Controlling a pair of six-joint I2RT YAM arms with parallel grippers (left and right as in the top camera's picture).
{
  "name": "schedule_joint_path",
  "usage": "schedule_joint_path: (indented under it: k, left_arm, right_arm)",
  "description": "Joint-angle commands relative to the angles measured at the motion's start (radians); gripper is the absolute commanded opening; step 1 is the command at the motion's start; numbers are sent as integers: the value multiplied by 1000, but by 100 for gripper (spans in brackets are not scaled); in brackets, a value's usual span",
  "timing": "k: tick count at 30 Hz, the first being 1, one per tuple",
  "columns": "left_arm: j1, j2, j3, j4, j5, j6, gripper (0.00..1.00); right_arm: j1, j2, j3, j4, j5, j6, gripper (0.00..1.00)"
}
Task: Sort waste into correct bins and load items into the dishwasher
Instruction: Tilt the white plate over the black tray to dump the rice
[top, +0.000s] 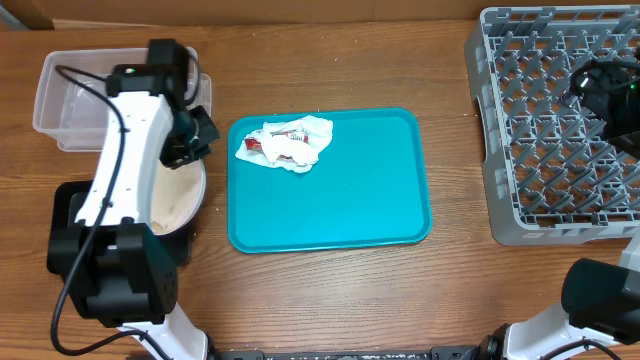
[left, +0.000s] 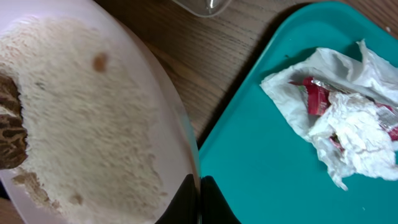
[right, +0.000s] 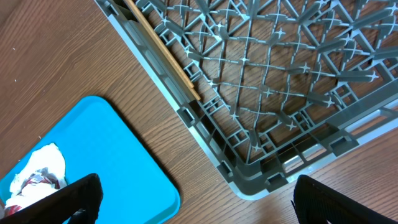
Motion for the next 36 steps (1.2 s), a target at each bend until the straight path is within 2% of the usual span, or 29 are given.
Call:
schedule_joint_path:
  k: [1,8,23,30,36]
  left_arm:
    - [49,-26,26,-3,151,85,4]
    - [151,-26,26,-13,269,146,4]
    - [393,-26,26,-50,729,342,4]
    - [468,-26,26,-77,786,370,4]
    - [495,-26,26,-120,894,431,4]
  right_arm:
    - [2,-11,2,5,6,5,100]
    - [2,-11,2,5,6,5,100]
    - [2,-11,2,5,6,5,100]
    - [2,-11,2,5,6,5,100]
    - [2,-11,2,5,6,5,100]
